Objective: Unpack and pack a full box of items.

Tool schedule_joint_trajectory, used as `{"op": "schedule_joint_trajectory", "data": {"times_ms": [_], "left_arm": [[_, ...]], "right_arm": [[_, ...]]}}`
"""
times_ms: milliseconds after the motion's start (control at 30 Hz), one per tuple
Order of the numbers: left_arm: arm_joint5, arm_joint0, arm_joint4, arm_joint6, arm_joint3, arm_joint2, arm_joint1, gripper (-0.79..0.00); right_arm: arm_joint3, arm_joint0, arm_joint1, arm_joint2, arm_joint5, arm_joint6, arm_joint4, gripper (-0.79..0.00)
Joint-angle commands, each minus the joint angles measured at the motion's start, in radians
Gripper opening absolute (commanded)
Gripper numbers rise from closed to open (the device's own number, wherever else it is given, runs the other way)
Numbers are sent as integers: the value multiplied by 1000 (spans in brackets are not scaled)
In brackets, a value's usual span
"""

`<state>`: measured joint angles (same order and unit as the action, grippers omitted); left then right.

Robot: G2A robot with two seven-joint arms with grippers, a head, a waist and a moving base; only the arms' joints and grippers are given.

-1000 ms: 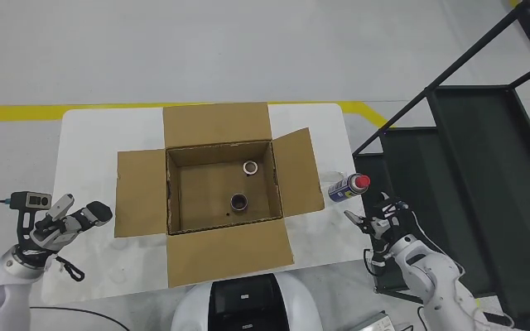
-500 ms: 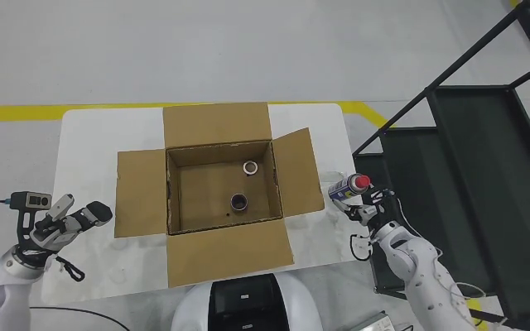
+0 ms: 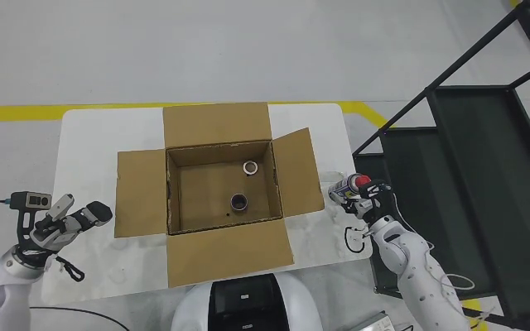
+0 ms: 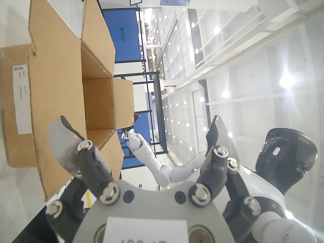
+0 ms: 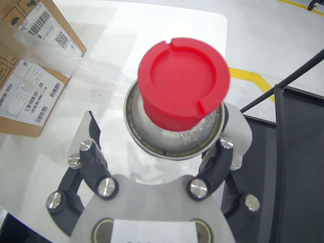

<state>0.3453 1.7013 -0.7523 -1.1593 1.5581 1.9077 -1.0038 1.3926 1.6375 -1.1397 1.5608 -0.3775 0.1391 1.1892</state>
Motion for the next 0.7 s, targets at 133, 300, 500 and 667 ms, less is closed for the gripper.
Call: {"op": "schedule_joint_trajectory", "data": {"times_ms": [133,300,500,667], "left_arm": [[0,0,0,0,0,0,0,0],[0,0,0,0,0,0,0,0],[0,0,0,0,0,0,0,0],[0,0,0,0,0,0,0,0]], "right_arm": [[-10,-10,-2,-3,13,8,-9,-785],[-18,-14,-4,-5,10,8,-38,-785],[6,9,-3,13,-13,9,-82,-785],[114,66,5,70,-22,4,-87,-785]]}}
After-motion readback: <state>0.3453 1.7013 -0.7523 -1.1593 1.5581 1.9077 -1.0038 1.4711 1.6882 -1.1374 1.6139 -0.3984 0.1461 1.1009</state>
